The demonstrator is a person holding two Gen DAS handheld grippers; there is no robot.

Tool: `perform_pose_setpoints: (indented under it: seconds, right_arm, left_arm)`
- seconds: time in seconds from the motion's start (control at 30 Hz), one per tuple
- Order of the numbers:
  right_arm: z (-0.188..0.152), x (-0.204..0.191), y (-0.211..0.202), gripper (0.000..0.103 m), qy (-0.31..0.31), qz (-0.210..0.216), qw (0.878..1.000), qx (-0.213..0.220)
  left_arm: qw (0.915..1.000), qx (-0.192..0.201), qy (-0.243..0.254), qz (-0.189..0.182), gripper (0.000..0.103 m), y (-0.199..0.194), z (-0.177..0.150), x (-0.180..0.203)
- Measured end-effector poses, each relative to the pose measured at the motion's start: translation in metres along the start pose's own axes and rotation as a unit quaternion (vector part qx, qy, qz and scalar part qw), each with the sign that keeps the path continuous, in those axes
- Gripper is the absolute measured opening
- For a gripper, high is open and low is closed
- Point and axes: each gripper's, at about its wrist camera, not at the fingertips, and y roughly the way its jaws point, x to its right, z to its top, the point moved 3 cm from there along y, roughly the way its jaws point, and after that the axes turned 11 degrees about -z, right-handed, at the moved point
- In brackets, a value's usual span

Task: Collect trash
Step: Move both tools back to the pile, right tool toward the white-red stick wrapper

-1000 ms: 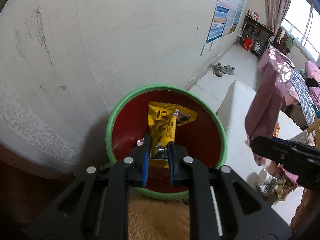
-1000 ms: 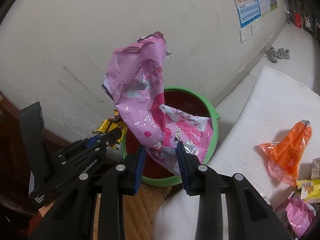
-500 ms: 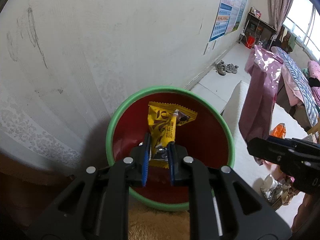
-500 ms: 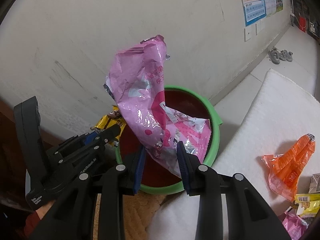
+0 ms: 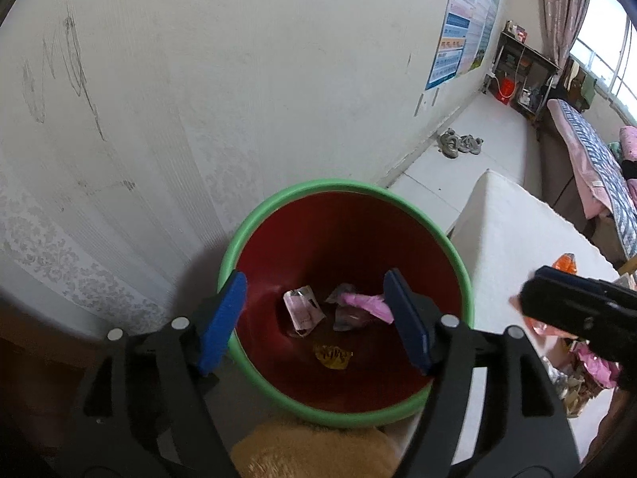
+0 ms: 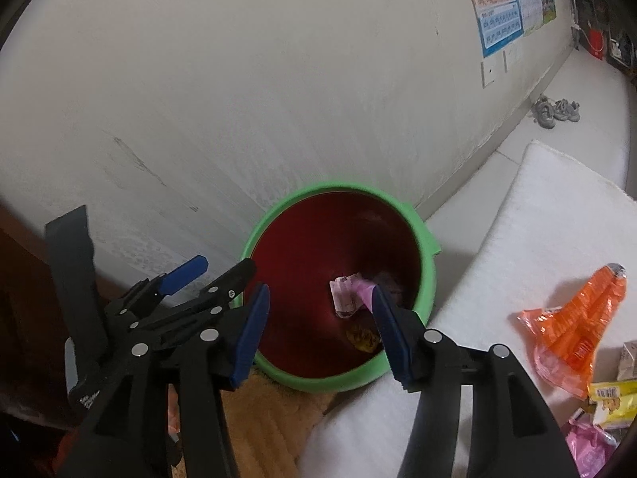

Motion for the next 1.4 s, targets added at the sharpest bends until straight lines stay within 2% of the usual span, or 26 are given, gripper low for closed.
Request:
perform_pose_setpoints:
  seconds: [0.2,0.3,0.4,0.6,0.73,0.83,0.97,1.13,1.2,1.27,1.3,1.4]
  right_arm:
    - [-0.034,0.028,-0.038,0.059,0.008,-0.028,0.999,0.018]
    - [-0.056,0.056,-0.059,0.06,0.014,-0.062,0.998,0.019]
    - [-0.077,0.092,-0.082,0.063,0.018,-0.115,0.993,0.023]
    - [-0.115,0.153,-0.116,0.064,0.04,-0.199,0.979,0.02]
    - [-0.148,0.184,-0.133,0.064,0.097,-0.21,0.973,0.018]
    - [-0.171,0.196,-0.134,0.064,0.131,-0.21,0.969,0.013]
    - [-0.193,0.206,-0.132,0.064,0.167,-0.208,0.964,0.0]
    - [-0.204,0.216,-0.134,0.064,0.2,-0.205,0.958,0.001]
    - [-0.205,0.217,-0.135,0.064,0.203,-0.205,0.958,0.002]
    - [-0.206,0.219,-0.134,0.064,0.204,-0.203,0.958,-0.001]
    - [-0.206,0.22,-0.133,0.064,0.204,-0.202,0.958,-0.003]
    - [-0.207,0.221,-0.128,0.064,0.204,-0.2,0.958,-0.009]
  left_arm:
    - [0.9998,0.003,-0.002,-0.018,0.073,-0.014,-0.008,0.014]
    - [0.9995,-0.003,0.004,-0.03,0.074,-0.019,-0.018,0.027]
    - [0.999,-0.011,0.013,-0.042,0.074,-0.022,-0.03,0.045]
    - [0.9957,-0.05,0.04,-0.066,0.074,-0.015,-0.061,0.084]
    - [0.9908,-0.084,0.052,-0.093,0.074,-0.006,-0.082,0.111]
    - [0.9813,-0.111,0.071,-0.141,0.074,0.0,-0.096,0.145]
    - [0.9612,-0.157,0.119,-0.193,0.075,0.011,-0.121,0.201]
    - [0.9432,-0.199,0.15,-0.219,0.075,0.036,-0.148,0.251]
    - [0.9386,-0.216,0.161,-0.216,0.075,0.05,-0.159,0.264]
    - [0.9374,-0.225,0.163,-0.21,0.064,0.059,-0.165,0.268]
    - [0.9365,-0.234,0.16,-0.207,0.044,0.063,-0.167,0.268]
    - [0.9325,-0.244,0.148,-0.222,0.032,0.059,-0.165,0.264]
